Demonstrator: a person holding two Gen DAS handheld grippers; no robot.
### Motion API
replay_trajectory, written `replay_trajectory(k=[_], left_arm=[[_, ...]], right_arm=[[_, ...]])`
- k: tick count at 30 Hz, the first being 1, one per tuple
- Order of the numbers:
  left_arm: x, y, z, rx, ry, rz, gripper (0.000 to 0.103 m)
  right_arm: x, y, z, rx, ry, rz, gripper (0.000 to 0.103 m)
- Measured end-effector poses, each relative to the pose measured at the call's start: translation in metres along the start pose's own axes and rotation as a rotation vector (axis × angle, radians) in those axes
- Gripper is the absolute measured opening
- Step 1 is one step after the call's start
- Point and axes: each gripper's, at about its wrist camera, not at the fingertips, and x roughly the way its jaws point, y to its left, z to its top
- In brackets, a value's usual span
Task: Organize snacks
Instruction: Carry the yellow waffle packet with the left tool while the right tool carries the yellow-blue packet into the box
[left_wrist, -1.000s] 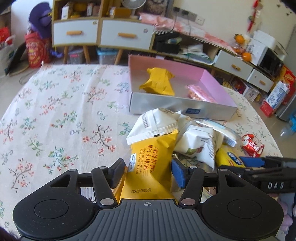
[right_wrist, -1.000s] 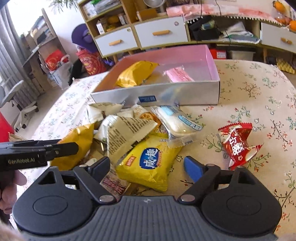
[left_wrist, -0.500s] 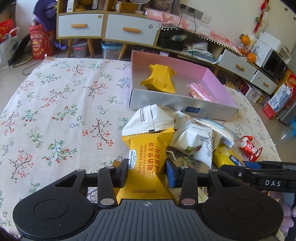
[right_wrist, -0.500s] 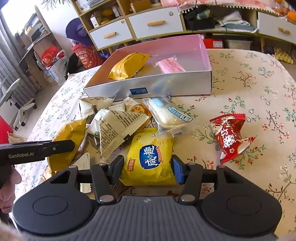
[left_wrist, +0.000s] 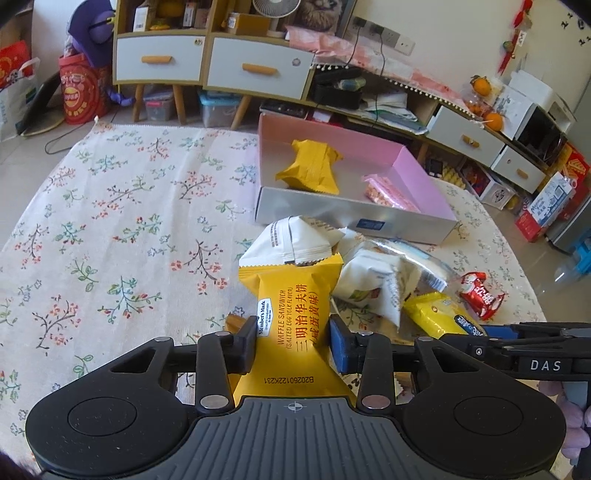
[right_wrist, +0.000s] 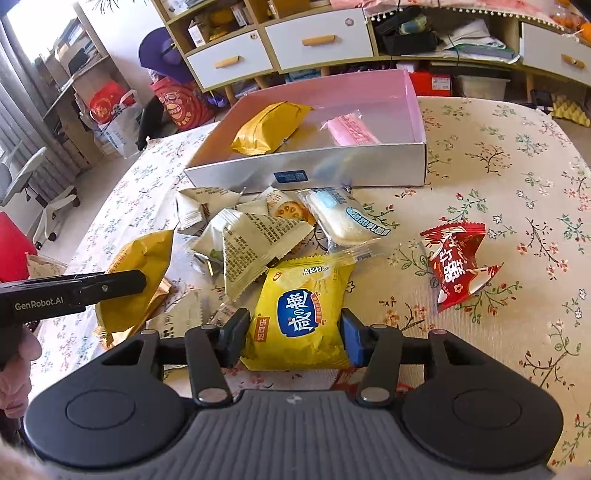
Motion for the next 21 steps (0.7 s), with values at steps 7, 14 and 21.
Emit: replay_trajectory(k=[7,14,21], left_arm=[[-0.006,-0.005,0.007,0.003,-0.032,-0.011,0.036],[-0.015,-0.020,0.023,-0.008,-0.075,-0.040,0.036],[-0.008,-0.039,0.047,-0.063,-0.108,-0.050,0.036]], right_arm=[[-0.016,0.005,-0.001,0.021,-0.022,0.041,0.048],[-0.034,0.007,0.013,0.048,-0.108,0.069,0.047],[-0.038,-0.003,0.046,0.151,-0.215,0.076,0.048]])
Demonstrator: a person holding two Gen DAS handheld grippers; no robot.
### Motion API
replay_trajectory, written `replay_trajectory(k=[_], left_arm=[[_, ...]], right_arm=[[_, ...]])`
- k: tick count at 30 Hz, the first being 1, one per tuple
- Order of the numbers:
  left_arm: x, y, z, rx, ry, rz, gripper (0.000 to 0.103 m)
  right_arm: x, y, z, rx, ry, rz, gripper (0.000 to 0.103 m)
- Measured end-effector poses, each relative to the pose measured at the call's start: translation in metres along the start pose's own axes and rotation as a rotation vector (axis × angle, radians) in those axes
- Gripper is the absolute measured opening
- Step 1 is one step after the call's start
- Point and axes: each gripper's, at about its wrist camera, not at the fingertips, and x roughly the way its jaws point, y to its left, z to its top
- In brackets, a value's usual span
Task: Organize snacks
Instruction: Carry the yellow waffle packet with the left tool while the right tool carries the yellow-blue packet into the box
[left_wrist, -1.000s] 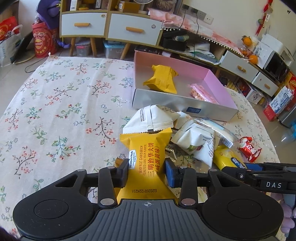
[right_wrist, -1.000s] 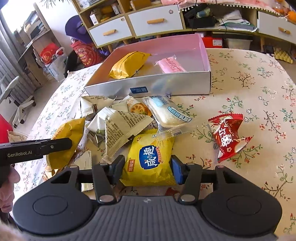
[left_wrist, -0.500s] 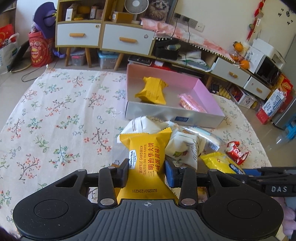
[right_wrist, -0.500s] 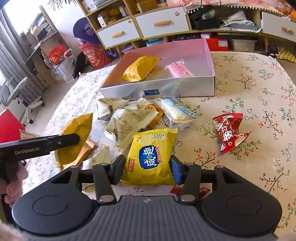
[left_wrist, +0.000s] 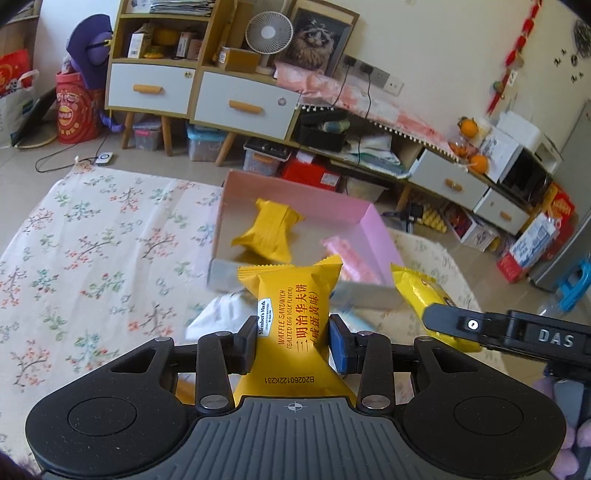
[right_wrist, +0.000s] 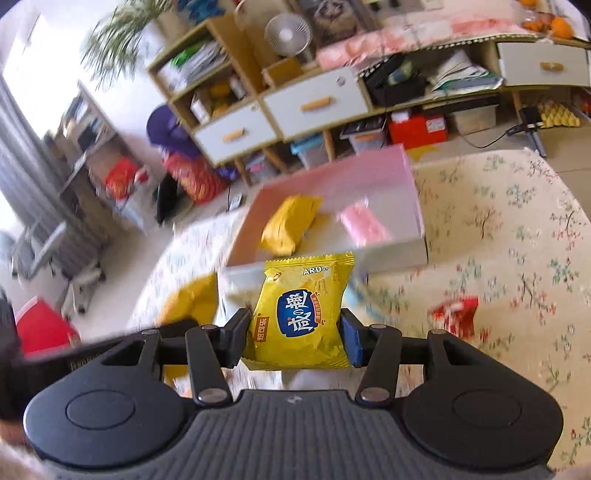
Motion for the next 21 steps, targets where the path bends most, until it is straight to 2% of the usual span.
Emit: replay_trajectory(k=[7,12,17,21], left_arm=[[0.034,-0.021,0.024,0.025,-0.008,0.020,0.036],[0.072,-0.027,0.039,0.039,0.017,0.031,0.036],[0.111,-0.030,0.050,0.035,0.040,0.027,0.036],[0.141,-0.035,0.056,0.084,0.037,0.053,0.036]], right_arm=[[0.024,-0.023,0.018,0.062,-0.064,-0.057,0.047],[0.036,-0.044,0.026,0.129,-0.092,-0.010,0.047],[0.050,-0.055,0.042,0.102,-0.116,-0.015,0.048],[0.066,-0.060,0.050,0.055,-0.117,-0.010,0.048]])
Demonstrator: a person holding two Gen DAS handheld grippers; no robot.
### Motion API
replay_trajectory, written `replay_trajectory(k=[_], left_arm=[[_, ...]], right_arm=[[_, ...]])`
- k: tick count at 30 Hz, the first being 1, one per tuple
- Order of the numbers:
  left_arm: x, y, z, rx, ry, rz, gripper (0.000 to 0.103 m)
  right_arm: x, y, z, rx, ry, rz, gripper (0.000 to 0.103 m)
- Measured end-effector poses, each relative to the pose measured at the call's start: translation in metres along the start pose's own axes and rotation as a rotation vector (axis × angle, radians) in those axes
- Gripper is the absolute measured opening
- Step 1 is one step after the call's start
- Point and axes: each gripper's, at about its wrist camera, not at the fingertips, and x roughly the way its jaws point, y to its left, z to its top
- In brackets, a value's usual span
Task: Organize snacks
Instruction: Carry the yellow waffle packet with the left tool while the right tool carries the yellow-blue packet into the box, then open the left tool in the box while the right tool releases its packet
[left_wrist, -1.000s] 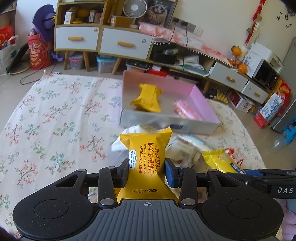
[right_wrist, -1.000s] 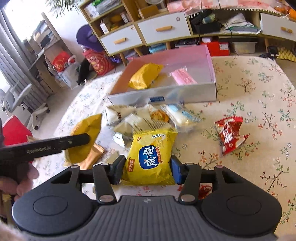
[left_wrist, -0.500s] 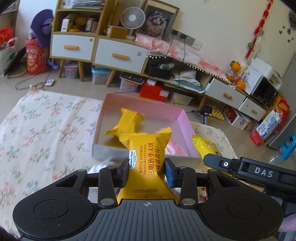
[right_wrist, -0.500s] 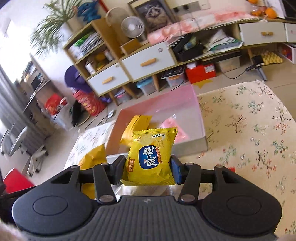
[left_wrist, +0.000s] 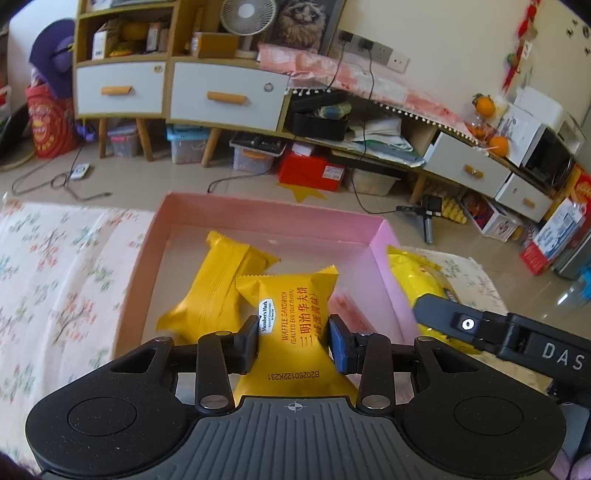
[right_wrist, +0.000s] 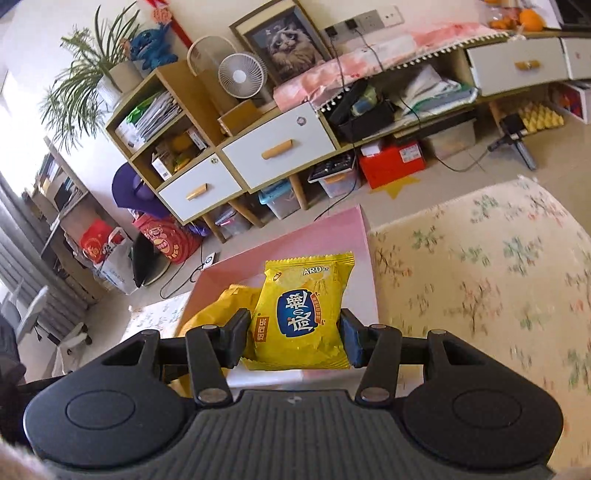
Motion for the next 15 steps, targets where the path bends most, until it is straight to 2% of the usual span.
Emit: replay_trajectory(k=[5,9,15], left_arm=[[0.028,-0.004,0.009,0.064,0.010,0.043,0.036],[0.049,0.004,0.012,0.066,0.010,0.070,0.036],[0.060,0.011,0.020,0.096,-0.036,0.073,0.036]], right_arm=[[0.025,-0.003,0.001,-0.032,0.004,-0.003,0.048],[0.040,-0.006,-0.001,-0.060,0.010,-0.009,0.048],[0.045,-0.003,0.004,-0.107,-0.012,-0.022,0.048]])
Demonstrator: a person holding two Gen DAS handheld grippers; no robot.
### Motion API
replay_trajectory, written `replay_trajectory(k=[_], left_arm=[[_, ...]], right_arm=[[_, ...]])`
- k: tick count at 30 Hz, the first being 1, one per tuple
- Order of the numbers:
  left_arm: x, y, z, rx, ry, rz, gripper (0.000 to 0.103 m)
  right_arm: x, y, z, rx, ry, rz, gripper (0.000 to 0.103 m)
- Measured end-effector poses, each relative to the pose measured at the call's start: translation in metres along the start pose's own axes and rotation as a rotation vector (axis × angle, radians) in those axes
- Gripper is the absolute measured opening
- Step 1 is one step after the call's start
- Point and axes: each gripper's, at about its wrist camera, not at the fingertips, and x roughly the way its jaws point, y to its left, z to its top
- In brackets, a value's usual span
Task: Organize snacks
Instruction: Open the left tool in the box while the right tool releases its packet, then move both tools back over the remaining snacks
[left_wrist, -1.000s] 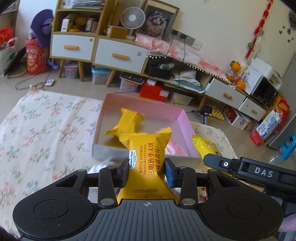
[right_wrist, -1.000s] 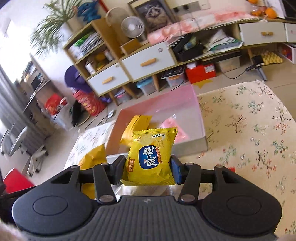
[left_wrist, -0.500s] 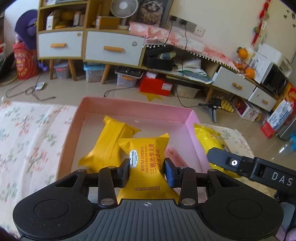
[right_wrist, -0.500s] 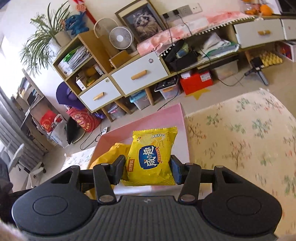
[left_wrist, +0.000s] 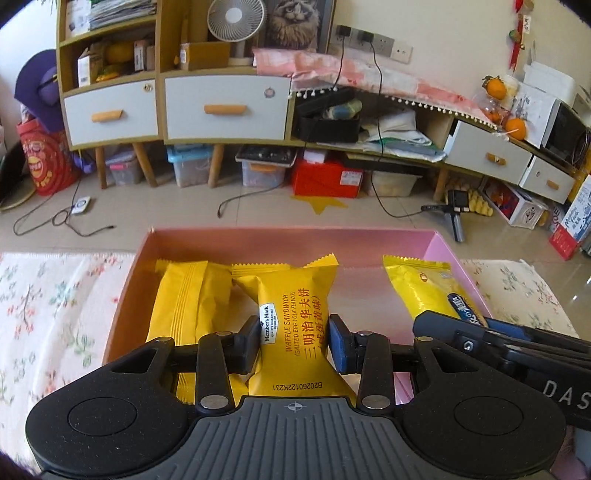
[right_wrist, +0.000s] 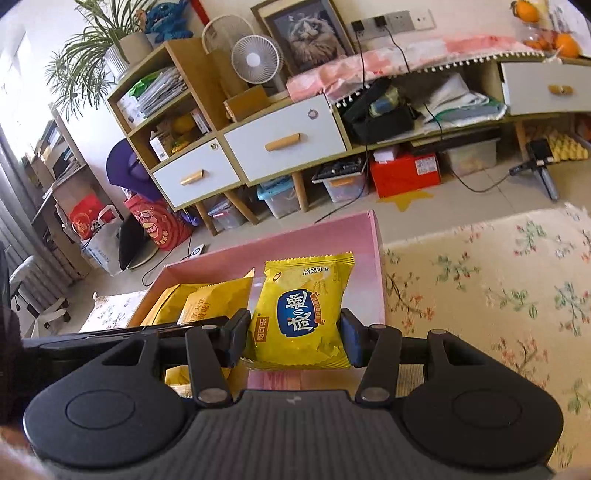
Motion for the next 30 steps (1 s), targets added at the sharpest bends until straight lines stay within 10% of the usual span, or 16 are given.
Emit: replay_trajectory(k=[30], left_arm=[[-0.106,-0.018,-0.022,0.107,-0.074,-0.021,0.093]], right_arm=[[-0.073,0.022,0.006,-0.017,-0.054,-0.053,0.092]])
